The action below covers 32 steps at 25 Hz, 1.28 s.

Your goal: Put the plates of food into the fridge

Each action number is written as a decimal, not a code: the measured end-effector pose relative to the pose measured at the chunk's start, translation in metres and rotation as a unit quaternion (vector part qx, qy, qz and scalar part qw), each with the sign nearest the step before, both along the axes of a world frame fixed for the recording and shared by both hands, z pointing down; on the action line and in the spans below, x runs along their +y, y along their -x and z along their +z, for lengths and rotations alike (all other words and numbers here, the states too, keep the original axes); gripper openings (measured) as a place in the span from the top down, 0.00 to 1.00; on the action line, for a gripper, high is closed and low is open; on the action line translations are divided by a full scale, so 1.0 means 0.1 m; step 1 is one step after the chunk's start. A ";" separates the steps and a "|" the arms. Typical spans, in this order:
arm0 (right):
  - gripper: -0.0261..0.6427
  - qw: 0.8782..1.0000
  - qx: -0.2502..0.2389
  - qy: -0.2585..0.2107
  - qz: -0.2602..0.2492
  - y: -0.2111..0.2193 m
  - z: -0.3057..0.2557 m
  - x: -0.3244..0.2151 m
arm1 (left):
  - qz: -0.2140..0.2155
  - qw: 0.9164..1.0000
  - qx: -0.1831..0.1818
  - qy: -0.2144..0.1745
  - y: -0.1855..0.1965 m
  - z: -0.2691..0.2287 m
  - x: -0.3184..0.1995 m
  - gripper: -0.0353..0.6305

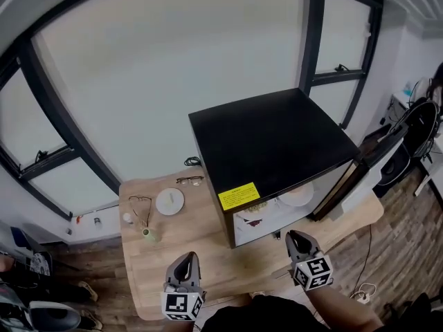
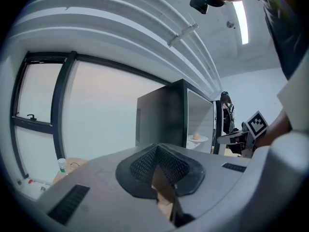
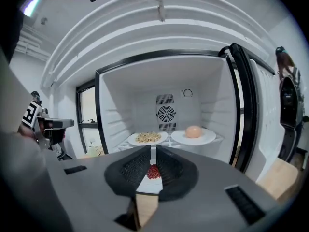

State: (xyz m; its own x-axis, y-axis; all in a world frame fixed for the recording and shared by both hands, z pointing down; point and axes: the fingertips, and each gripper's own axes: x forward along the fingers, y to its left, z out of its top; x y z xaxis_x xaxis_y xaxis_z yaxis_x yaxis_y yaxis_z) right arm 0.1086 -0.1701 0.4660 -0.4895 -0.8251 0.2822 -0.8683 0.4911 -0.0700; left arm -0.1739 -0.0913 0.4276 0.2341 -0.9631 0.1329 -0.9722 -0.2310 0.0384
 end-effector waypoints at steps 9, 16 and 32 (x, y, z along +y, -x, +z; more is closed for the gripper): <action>0.89 1.000 -0.005 -0.013 -0.004 -0.08 -0.08 0.17 | -0.004 1.000 -0.001 0.000 -0.05 0.03 0.03 0.94; 0.93 1.000 -0.005 0.000 0.000 -0.19 0.00 0.21 | -0.008 1.000 -0.007 0.008 -0.11 0.10 0.13 0.94; 0.93 1.000 0.014 0.001 -0.024 -0.16 0.10 0.21 | -0.017 1.000 -0.021 0.015 -0.17 0.15 0.28 0.94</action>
State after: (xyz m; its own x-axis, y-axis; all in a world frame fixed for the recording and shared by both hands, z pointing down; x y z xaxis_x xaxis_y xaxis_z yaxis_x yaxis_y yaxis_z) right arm 0.1242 -0.1487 0.4762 -0.5203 -0.8000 0.2987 -0.8453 0.5321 -0.0472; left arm -0.1574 -0.0633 0.4428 0.1955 -0.9657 0.1709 -0.9802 -0.1979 0.0030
